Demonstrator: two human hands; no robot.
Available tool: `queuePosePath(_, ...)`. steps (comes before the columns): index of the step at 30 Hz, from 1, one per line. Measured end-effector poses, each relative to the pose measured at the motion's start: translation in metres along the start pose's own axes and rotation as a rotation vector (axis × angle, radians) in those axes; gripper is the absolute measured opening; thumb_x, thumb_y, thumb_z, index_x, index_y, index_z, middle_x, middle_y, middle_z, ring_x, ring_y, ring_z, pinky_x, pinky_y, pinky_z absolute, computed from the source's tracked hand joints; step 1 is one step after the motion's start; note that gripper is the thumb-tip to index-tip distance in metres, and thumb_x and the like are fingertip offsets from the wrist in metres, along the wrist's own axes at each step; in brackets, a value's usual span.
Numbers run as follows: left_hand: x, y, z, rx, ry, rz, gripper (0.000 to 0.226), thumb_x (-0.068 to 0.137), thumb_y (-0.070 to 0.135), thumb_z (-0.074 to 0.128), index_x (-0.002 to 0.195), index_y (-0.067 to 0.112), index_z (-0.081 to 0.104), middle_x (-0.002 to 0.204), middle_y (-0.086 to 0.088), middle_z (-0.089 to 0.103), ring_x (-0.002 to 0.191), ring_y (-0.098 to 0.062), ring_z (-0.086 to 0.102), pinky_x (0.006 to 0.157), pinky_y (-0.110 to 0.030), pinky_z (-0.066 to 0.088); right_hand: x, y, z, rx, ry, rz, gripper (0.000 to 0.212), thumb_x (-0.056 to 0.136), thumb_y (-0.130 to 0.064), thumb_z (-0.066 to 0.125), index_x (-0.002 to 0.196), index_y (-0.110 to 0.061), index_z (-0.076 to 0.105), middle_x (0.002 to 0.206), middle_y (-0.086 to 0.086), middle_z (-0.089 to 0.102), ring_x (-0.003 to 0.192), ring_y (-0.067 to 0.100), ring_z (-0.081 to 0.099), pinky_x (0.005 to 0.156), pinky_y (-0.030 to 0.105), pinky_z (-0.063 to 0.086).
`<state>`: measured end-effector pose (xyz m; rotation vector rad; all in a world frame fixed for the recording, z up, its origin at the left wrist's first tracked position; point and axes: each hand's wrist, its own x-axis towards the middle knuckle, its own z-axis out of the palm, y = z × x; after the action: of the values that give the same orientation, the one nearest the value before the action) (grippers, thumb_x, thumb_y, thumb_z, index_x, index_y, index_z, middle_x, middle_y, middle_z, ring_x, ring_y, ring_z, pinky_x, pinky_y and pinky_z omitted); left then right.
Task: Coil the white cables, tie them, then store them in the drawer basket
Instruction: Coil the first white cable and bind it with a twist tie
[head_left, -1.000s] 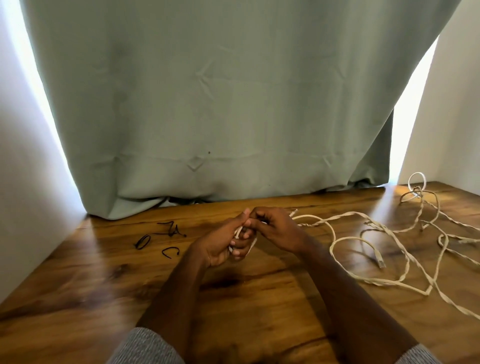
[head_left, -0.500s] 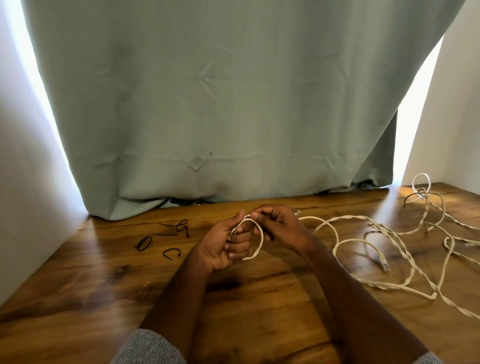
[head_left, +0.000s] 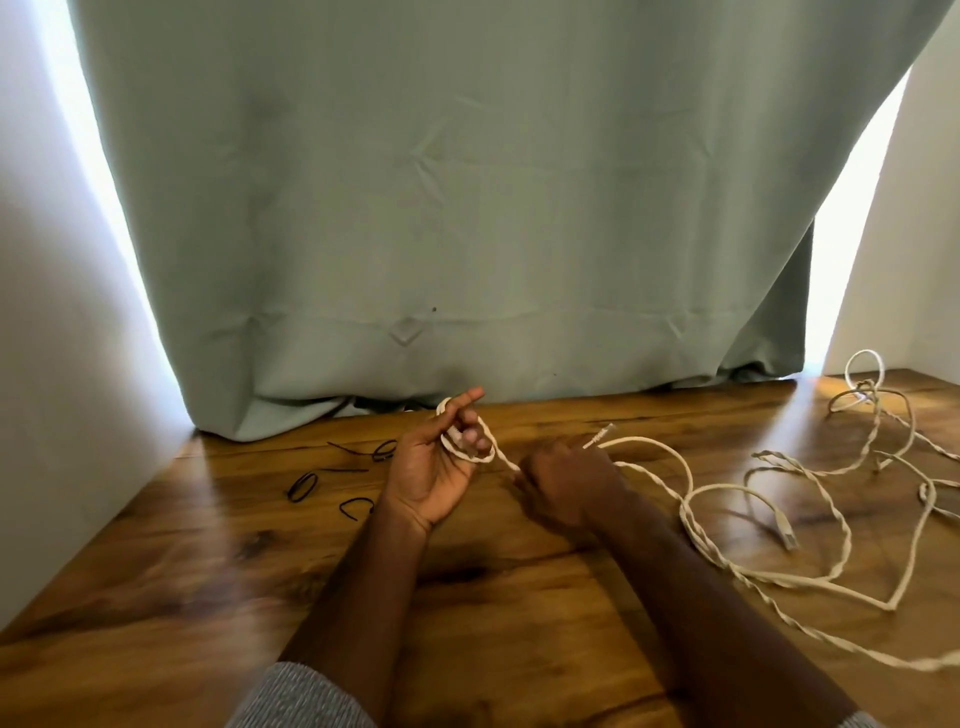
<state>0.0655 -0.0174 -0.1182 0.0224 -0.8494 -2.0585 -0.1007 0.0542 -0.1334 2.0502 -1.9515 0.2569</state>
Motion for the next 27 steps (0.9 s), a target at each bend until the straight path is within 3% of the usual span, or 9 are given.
queuePosePath(2, 0.002, 0.0, -0.001, -0.028, 0.029, 0.033, 0.034, 0.088, 0.01, 0.045, 0.117, -0.004, 0.057, 0.09, -0.009, 0.074, 0.07, -0.015, 0.07, 0.069, -0.031, 0.06, -0.001, -0.006, 0.001, -0.019, -0.03, -0.029, 0.039, 0.099, -0.053, 0.043, 0.113, -0.024, 0.064, 0.117, 0.009, 0.066, 0.109, 0.031, 0.062, 0.086, 0.039, 0.048)
queuePosePath(4, 0.004, 0.002, -0.002, -0.021, 0.027, 0.057, 0.028, 0.09, 0.01, 0.046, 0.113, -0.001, 0.058, 0.112, -0.014, 0.073, 0.094, -0.021, 0.073, 0.084, -0.04, 0.059, -0.002, -0.013, 0.0, -0.026, -0.072, -0.076, 0.037, 0.096, -0.052, 0.048, 0.114, -0.025, 0.064, 0.116, 0.008, 0.066, 0.108, 0.03, 0.062, 0.087, 0.04, 0.048)
queuePosePath(7, 0.006, 0.0, -0.002, 0.048, 0.063, 0.093, 0.024, 0.089, 0.008, 0.048, 0.111, 0.002, 0.054, 0.121, -0.019, 0.068, 0.109, -0.029, 0.069, 0.085, -0.048, 0.059, 0.0, -0.017, -0.007, -0.021, -0.011, -0.155, 0.031, 0.092, -0.047, 0.053, 0.104, -0.023, 0.067, 0.105, 0.008, 0.068, 0.1, 0.029, 0.064, 0.083, 0.037, 0.048)
queuePosePath(12, 0.01, -0.009, -0.002, 0.257, 0.171, 0.086, 0.018, 0.102, 0.002, 0.037, 0.118, 0.006, 0.044, 0.119, -0.025, 0.066, 0.093, -0.034, 0.073, 0.072, -0.045, 0.062, 0.002, -0.01, -0.01, 0.012, 0.16, -0.188, 0.029, 0.083, -0.045, 0.057, 0.095, -0.023, 0.072, 0.092, 0.001, 0.072, 0.089, 0.026, 0.067, 0.076, 0.033, 0.049)
queuePosePath(15, 0.009, -0.019, 0.001, 0.655, 0.217, 0.063, 0.026, 0.105, 0.003, 0.035, 0.129, 0.005, 0.045, 0.093, -0.016, 0.073, 0.069, -0.019, 0.073, 0.056, -0.03, 0.058, 0.0, -0.001, -0.016, 0.138, 0.24, -0.224, 0.034, 0.08, -0.045, 0.058, 0.104, -0.03, 0.076, 0.091, -0.004, 0.076, 0.083, 0.018, 0.069, 0.07, 0.027, 0.049)
queuePosePath(17, 0.009, -0.024, 0.002, 0.911, 0.196, 0.058, 0.03, 0.104, 0.002, 0.036, 0.131, 0.004, 0.048, 0.079, -0.009, 0.069, 0.056, -0.009, 0.067, 0.052, -0.023, 0.053, -0.002, 0.005, -0.022, 0.213, 0.235, -0.254, 0.026, 0.084, -0.045, 0.065, 0.099, -0.029, 0.078, 0.086, -0.005, 0.076, 0.077, 0.016, 0.069, 0.065, 0.025, 0.047)
queuePosePath(21, 0.006, -0.025, 0.0, 1.19, 0.074, 0.03, 0.023, 0.105, 0.011, 0.037, 0.111, 0.001, 0.058, 0.061, -0.006, 0.066, 0.046, -0.017, 0.061, 0.041, -0.023, 0.042, -0.002, 0.011, -0.027, 0.268, 0.312, -0.261, 0.023, 0.083, -0.043, 0.075, 0.093, -0.023, 0.072, 0.085, -0.004, 0.074, 0.073, 0.015, 0.066, 0.061, 0.03, 0.05)
queuePosePath(24, 0.0, -0.029, 0.001, 1.214, 0.013, -0.05, 0.038, 0.106, 0.034, 0.04, 0.082, 0.01, 0.058, 0.054, -0.005, 0.053, 0.04, -0.014, 0.045, 0.043, -0.024, 0.029, 0.0, 0.012, -0.027, 0.321, 0.318, -0.261, 0.021, 0.083, -0.037, 0.076, 0.093, -0.022, 0.064, 0.087, -0.005, 0.071, 0.074, 0.014, 0.064, 0.064, 0.035, 0.052)
queuePosePath(27, 0.0, -0.026, -0.002, 0.999, 0.003, -0.337, 0.066, 0.1, 0.063, 0.026, 0.076, 0.014, 0.063, 0.049, 0.0, 0.031, 0.038, -0.011, 0.023, 0.046, -0.025, 0.015, 0.001, 0.018, -0.026, 0.486, 0.323, -0.219, 0.014, 0.088, -0.028, 0.074, 0.099, -0.021, 0.07, 0.094, -0.007, 0.071, 0.079, 0.005, 0.062, 0.069, 0.024, 0.051)
